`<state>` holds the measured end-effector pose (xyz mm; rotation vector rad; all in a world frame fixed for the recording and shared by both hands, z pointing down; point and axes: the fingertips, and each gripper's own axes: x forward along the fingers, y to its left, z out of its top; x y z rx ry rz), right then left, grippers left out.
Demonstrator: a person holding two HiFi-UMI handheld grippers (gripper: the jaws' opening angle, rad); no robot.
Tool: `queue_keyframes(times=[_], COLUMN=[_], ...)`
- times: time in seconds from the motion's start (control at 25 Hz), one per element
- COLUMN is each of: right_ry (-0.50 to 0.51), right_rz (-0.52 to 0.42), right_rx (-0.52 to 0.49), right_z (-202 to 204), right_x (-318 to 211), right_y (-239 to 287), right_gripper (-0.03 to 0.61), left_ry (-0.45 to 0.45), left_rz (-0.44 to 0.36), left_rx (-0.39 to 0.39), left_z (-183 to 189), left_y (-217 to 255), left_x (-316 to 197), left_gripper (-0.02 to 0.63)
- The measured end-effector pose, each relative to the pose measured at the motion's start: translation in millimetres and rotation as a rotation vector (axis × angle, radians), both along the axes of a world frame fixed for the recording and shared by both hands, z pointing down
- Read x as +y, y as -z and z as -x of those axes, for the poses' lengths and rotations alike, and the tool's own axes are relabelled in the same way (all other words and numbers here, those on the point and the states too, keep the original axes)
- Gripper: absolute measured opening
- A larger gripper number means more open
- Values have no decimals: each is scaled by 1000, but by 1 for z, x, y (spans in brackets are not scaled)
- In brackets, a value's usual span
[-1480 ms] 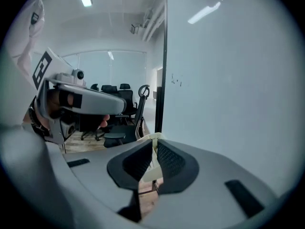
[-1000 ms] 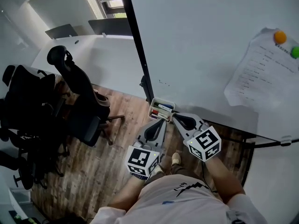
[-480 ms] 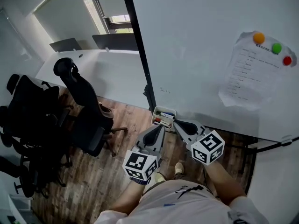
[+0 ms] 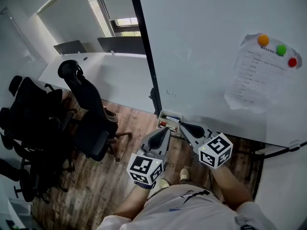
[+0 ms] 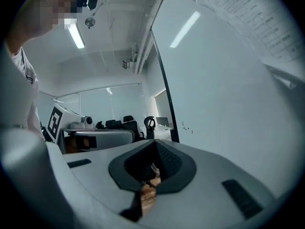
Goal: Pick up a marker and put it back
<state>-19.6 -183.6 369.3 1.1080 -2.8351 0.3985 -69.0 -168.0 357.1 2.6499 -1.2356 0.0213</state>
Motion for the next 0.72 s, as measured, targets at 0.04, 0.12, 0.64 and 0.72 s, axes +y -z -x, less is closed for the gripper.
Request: queue_keyframes(times=[0.04,0.12,0.64,0.72], right_ry=[1,4,5,5], right_rz=[0,1,9,9], right_rx=[0,1,12,13], right_z=[0,0,3,2], right_x=[0,0,-5,-7], right_y=[0,-1,-7,-9], right_gripper=[14,14,14,14], left_ry=[1,3,10,14], left_rz=[0,0,9,8], left_rx=[0,-1,-4,-4], left_z=[0,0,3,3], left_y=[0,-1,-6,-7], left_x=[0,0,-5,-7], left_gripper=[12,12,12,12])
